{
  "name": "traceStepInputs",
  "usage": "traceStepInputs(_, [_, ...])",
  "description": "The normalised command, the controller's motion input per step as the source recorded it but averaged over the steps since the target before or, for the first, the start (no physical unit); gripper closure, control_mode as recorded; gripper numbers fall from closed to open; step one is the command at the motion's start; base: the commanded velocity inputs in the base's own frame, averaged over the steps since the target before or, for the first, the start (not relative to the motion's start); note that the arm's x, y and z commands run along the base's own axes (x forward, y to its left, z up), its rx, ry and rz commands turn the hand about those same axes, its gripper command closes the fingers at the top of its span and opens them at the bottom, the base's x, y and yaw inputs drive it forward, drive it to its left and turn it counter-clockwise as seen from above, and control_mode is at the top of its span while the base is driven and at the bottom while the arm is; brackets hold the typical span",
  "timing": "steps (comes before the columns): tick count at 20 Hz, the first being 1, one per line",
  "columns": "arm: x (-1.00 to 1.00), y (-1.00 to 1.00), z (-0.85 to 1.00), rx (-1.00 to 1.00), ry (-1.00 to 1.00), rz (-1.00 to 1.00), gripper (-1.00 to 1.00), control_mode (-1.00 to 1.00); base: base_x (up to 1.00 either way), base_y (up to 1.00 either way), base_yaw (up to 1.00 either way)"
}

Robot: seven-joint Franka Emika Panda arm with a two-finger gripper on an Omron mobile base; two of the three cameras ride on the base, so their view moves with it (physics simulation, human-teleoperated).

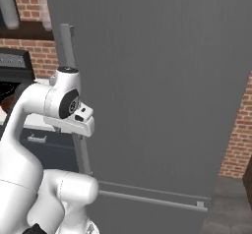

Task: Grab a lemon wedge from the fridge and one ice cube from the ice bowl, and put them in the glass of lemonade.

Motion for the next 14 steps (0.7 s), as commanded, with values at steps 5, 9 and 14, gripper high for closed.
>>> traceStepInputs(5, [0.00, 0.00, 0.00, 0.00, 0.00, 0.00, -1.00, 1.00, 0.01, 1.00, 0.00])
traceStepInputs(9, [0.00, 0.00, 0.00, 0.00, 0.00, 0.00, -1.00, 1.00, 0.46, 0.99, 0.00])
traceStepInputs(14, [0.00, 0.00, 0.00, 0.00, 0.00, 0.00, -1.00, 1.00, 0.97, 0.34, 0.00])
